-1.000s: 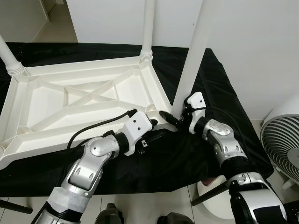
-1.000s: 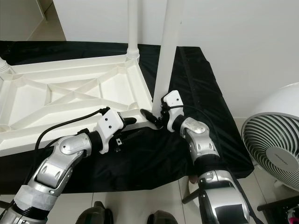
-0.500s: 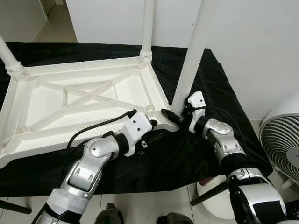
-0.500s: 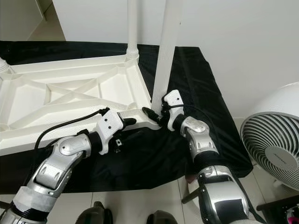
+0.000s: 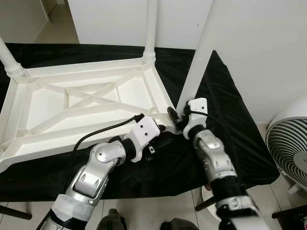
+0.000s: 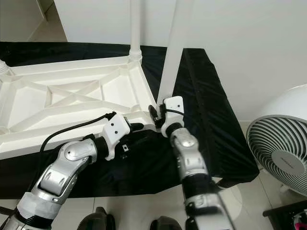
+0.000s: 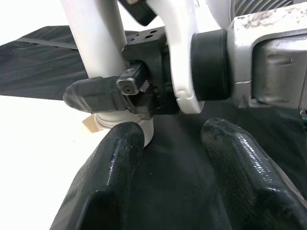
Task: Building children table
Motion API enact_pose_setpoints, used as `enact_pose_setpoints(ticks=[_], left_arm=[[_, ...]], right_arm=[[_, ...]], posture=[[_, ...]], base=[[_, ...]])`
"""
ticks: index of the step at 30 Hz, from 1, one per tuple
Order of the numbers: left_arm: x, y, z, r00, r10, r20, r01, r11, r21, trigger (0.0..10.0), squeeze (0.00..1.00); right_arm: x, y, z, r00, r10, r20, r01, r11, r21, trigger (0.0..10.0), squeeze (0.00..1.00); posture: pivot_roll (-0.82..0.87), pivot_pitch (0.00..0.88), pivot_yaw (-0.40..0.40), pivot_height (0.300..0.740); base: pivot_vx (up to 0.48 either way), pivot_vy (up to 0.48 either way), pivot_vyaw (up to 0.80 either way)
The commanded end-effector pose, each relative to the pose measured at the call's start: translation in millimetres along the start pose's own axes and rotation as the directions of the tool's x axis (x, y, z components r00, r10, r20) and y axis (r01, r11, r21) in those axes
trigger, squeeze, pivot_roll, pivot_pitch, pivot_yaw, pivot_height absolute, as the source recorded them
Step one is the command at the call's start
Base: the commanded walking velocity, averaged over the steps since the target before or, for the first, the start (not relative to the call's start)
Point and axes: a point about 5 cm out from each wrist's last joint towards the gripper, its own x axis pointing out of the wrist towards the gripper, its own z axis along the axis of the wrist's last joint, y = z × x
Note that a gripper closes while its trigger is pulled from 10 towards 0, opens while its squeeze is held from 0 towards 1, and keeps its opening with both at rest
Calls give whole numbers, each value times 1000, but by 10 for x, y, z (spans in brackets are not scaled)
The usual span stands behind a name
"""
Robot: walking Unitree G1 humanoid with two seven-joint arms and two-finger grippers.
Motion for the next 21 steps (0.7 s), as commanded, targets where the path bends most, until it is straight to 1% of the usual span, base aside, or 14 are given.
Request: enact_pose_setpoints(ticks=[1, 2, 4, 6, 7, 8, 9, 12, 15, 17, 18, 19, 20, 21], left_arm=[[5, 27, -22, 999, 41, -15, -41, 999, 1, 10000, 0], [5, 28, -18, 999, 41, -13, -41, 999, 1, 10000, 0], [10, 31, -19, 999, 40, -13, -40, 999, 2, 10000, 0], [11, 31, -20, 999, 40, -14, -40, 999, 3, 10000, 0], [14, 34, -18, 999, 39, -13, -39, 999, 4, 10000, 0], [14, 34, -18, 999, 39, -13, -39, 999, 4, 10000, 0], [17, 39, -16, 999, 39, -13, -39, 999, 5, 10000, 0], [24, 59, -10, 999, 41, -11, -41, 999, 10, 10000, 0], [25, 66, -8, 999, 43, -10, -43, 999, 11, 10000, 0], [31, 73, -4, 999, 45, -9, -45, 999, 12, 10000, 0], [36, 73, -3, 999, 45, -7, -45, 999, 13, 10000, 0], [36, 73, -3, 999, 45, -7, -45, 999, 13, 10000, 0], [41, 72, 0, 999, 43, -6, -43, 999, 13, 10000, 0], [41, 72, 0, 999, 43, -6, -43, 999, 13, 10000, 0]], right_arm=[[-27, -87, 0, 996, -91, -10, 92, 995, 45, 10000, 0], [-32, -67, 3, 995, -102, -12, 103, 993, 50, 10000, 0], [-40, 47, 15, 999, -47, -4, 47, 997, 66, 10000, 0], [-45, 76, 19, 999, -32, -3, 32, 997, 70, 10000, 0], [-48, 61, 34, 1000, -21, 3, 21, 996, 81, 10000, 506], [-48, 61, 34, 1000, -21, 3, 21, 996, 81, 10000, 506], [-54, 32, 53, 1000, -15, 8, 14, 996, 93, 10000, 1000], [-53, -32, 100, 1000, 3, 17, -5, 993, 116, 10000, 1000], [-52, -46, 118, 1000, 10, 19, -13, 992, 125, 10000, 1000], [-50, -69, 142, 999, 30, 23, -33, 993, 113, 10000, 1000], [-47, -109, 151, 997, 77, 19, -78, 994, 70, 10000, 1000], [-47, -109, 151, 997, 77, 19, -78, 994, 70, 10000, 1000], [-47, -143, 145, 990, 140, 4, -140, 990, 32, 10000, 1000], [-47, -143, 145, 990, 140, 4, -140, 990, 32, 10000, 1000]], posture=[[-15, 8, -36, 740], [-15, 8, -36, 740], [-17, 6, -33, 740], [-17, 6, -33, 740], [-19, 1, -33, 740], [-19, 1, -33, 740], [-18, 0, -33, 740], [-18, 0, -37, 740], [-18, 0, -37, 740], [-19, 0, -37, 740], [-21, 0, -36, 740], [-21, 0, -36, 740], [-21, 0, -34, 740], [-21, 0, -34, 740]], base=[[0, 0, 0], [0, 0, 0], [0, 0, 0], [0, 0, 0], [0, 0, 0], [0, 0, 0], [0, 0, 0], [0, 0, 0], [0, 0, 0], [0, 0, 0], [0, 0, 0], [0, 0, 0], [0, 0, 0], [0, 0, 0]])
